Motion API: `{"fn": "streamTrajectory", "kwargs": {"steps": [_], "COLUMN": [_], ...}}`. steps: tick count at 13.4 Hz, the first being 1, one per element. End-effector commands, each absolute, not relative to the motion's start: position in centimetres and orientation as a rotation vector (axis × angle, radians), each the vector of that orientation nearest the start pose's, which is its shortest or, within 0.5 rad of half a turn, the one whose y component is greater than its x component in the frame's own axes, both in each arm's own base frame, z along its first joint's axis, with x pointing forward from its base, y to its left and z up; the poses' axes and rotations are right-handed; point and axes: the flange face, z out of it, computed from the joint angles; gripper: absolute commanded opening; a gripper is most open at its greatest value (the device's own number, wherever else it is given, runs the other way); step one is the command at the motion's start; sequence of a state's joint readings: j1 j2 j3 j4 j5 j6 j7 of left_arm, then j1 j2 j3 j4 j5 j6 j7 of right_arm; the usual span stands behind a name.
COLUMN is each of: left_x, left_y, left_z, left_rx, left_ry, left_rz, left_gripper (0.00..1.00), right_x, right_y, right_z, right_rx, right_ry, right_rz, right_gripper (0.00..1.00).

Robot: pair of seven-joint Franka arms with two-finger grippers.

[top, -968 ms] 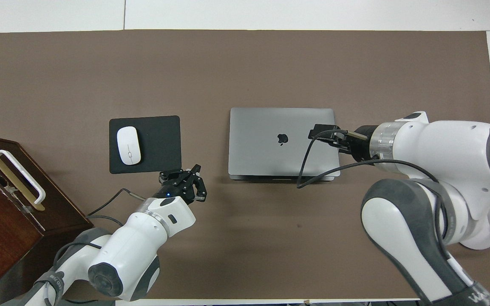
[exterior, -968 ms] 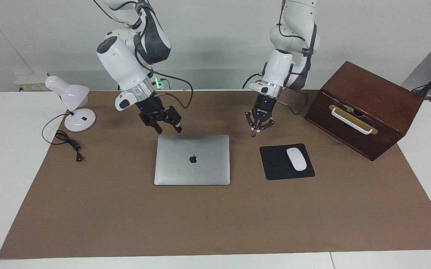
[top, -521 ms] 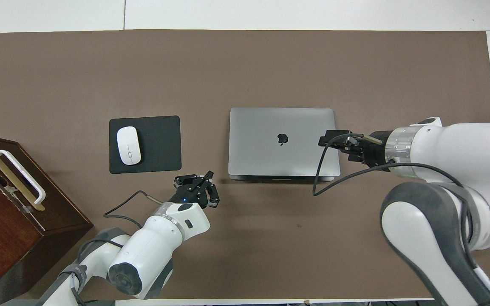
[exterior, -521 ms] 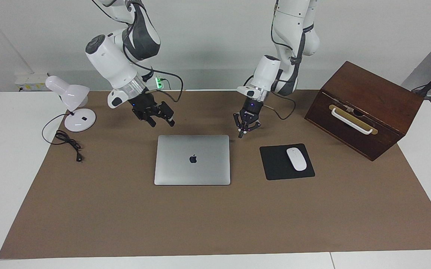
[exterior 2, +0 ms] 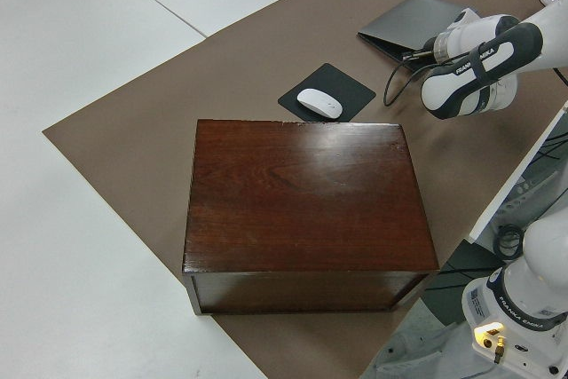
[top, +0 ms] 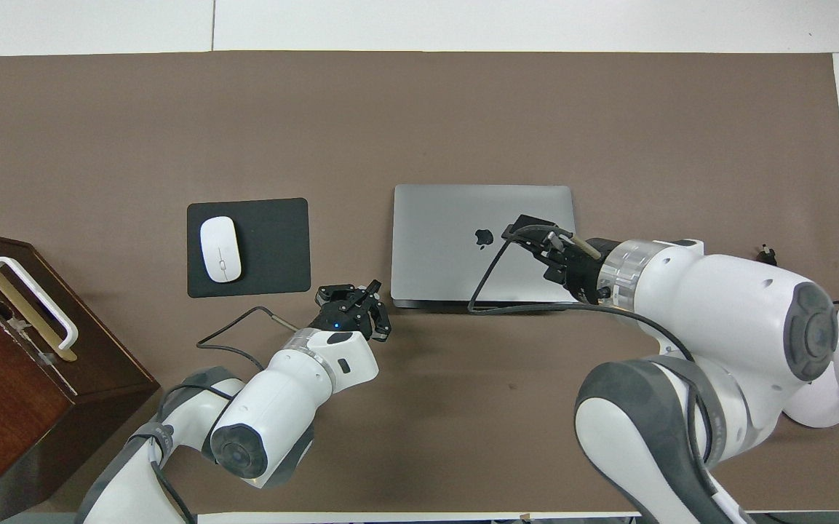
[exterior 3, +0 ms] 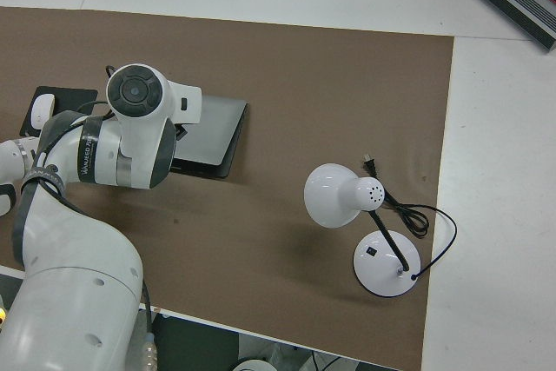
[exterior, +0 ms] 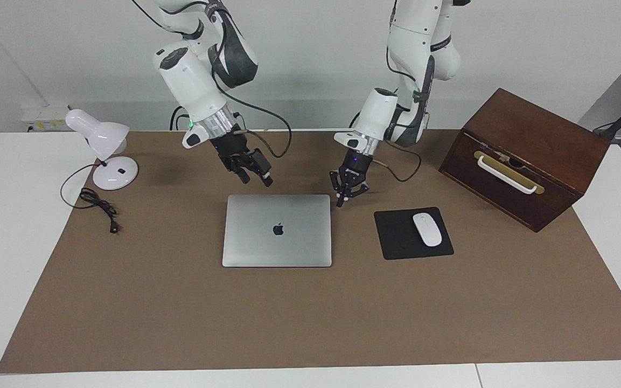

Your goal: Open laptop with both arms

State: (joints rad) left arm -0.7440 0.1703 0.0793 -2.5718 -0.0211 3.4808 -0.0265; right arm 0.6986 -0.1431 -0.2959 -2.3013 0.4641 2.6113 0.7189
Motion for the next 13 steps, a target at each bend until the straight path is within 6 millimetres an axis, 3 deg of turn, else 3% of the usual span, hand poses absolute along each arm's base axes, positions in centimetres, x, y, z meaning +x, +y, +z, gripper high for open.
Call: {"fn": "streamTrajectory", "kwargs": {"steps": [1, 9, 13], "left_x": [39.9, 40.6, 40.8], "left_y": [-31.0, -32.2, -32.7], "left_z": [28.5, 27.5, 27.1], "left_rx": [-2.98, -2.971, -2.968], "left_ry": [1.03, 1.055, 1.066], "left_rz": [-1.19, -1.181, -1.176], "left_gripper": [0.0, 0.0, 0.0], "right_x": [47.1, 42.2, 41.1], "right_y": [19.9, 22.0, 22.0], "right_z": [43.6, 38.2, 36.2], "right_rx": [-2.368, -2.235, -2.241], "right_ry": [0.955, 1.137, 1.183], "right_rz": [-0.221, -0.175, -0.126], "right_gripper": [1.0, 1.0, 1.0]}}
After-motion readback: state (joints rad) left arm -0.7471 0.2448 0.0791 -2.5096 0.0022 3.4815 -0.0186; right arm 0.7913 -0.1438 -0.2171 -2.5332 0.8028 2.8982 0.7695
